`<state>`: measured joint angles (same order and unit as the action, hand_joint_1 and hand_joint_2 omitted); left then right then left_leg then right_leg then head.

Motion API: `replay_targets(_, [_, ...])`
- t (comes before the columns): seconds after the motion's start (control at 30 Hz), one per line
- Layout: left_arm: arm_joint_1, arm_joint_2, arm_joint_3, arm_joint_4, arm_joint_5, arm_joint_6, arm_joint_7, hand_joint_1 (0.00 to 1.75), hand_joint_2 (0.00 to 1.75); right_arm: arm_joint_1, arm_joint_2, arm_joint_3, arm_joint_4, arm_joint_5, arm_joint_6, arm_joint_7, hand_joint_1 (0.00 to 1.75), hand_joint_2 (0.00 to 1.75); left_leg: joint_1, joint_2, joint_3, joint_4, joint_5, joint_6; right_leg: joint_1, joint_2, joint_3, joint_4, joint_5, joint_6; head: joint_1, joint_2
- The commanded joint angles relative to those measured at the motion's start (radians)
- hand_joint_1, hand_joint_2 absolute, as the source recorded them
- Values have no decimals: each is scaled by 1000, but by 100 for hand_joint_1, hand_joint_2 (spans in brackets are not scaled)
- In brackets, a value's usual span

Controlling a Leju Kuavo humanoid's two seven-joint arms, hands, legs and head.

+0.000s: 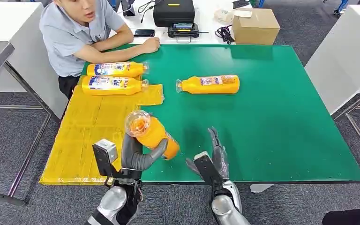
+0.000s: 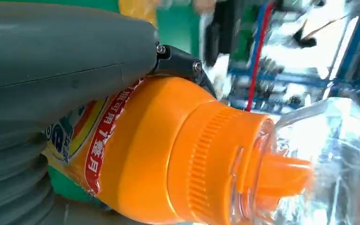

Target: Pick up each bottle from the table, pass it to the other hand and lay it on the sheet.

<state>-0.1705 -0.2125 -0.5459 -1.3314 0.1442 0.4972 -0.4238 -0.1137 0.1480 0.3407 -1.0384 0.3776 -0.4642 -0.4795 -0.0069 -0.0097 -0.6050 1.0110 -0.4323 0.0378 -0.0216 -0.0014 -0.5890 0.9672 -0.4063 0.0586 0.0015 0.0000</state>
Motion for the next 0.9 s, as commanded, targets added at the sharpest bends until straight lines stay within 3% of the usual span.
replay_targets(0.03, [-57, 78, 89, 145, -620, 201, 112, 175, 175, 61, -6, -83, -65, 70, -43, -3, 0, 175, 1, 1, 7, -2, -1, -3, 2, 0, 7, -2, -1, -4, 0, 0])
replay_targets(0.2, [-51, 55, 120, 136, -652, 184, 113, 175, 175, 61, -1, -89, -76, 80, -31, 1, 0, 175, 1, 1, 4, 0, -1, -2, 2, 0, 4, 0, -1, -3, 0, 0])
replay_targets(0.43, [-134, 101, 135, 303, -1297, 138, 386, 175, 175, 45, 23, -112, -64, 82, 31, -5, 0, 175, 1, 1, 4, -1, -1, -2, 1, 1, 3, -1, 0, -2, 0, 0])
replay_targets(0.6, [-217, 112, 173, 497, -1417, 91, 464, 175, 175, 32, 37, -133, -45, 74, 54, -15, 0, 175, 2, 2, 6, -1, -1, -3, 2, 1, 5, -1, 0, -4, 0, 0])
replay_targets(0.73, [-225, 113, 177, 512, -1421, 92, 465, 175, 175, 29, 39, -134, -41, 73, 54, -16, 0, 175, 1, 1, 2, -1, 1, -2, 1, 1, 2, 0, 0, -1, 0, 0])
replay_targets(0.9, [-292, 145, 177, 663, -1565, 79, 552, 175, 175, 14, 53, -140, 5, 58, 62, -33, 0, 175, 2, 1, 4, -1, 0, -3, 2, 1, 4, 0, 0, -3, 0, 0])
